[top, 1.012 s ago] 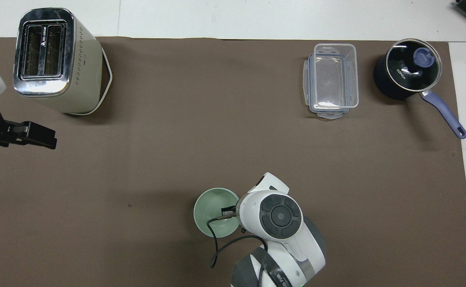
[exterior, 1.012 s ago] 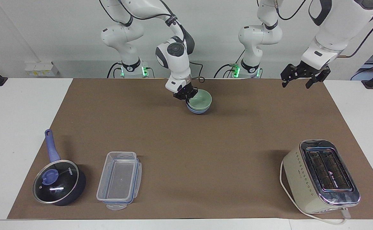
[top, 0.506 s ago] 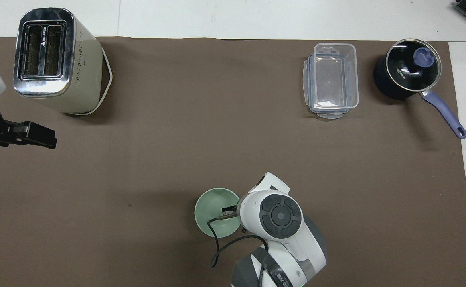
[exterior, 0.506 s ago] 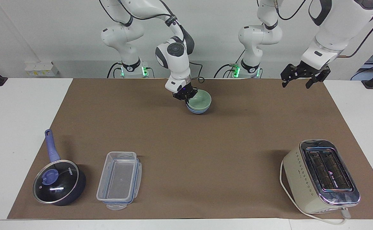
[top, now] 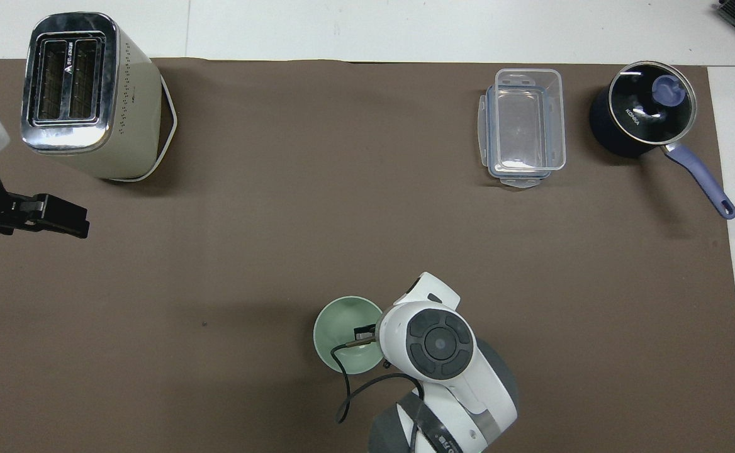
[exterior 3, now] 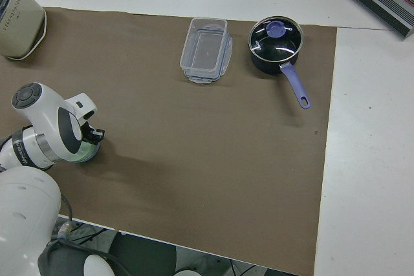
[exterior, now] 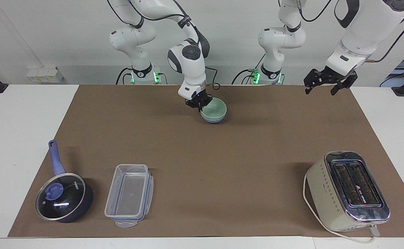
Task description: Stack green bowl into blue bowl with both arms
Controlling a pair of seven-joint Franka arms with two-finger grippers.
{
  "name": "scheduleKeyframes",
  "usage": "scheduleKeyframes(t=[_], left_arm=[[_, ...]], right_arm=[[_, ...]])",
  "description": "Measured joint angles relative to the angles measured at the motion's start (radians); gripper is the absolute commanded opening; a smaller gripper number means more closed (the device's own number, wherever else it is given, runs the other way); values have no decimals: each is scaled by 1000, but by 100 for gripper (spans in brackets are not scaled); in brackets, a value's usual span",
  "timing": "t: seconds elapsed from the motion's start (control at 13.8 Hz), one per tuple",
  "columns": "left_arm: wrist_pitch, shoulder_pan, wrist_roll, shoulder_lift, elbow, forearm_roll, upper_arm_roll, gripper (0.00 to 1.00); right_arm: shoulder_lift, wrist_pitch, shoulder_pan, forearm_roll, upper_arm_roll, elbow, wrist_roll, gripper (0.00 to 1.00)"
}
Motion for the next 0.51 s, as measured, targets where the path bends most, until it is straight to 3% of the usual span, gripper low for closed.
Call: scheduleKeyframes(t=[0.14, 0.29, 0.51], left_arm=[[0, 0, -8, -2, 0, -2, 0, 100], [3, 0, -19, -3, -3, -8, -1, 100], [48, 0, -22, -19, -53, -28, -3, 100]], right_arm=[[0, 0, 0, 0, 0, 9, 31, 80], [-8, -24, -3, 0, -3, 39, 64, 100], [-75, -102, -83, -5, -8, 77, 68, 100]])
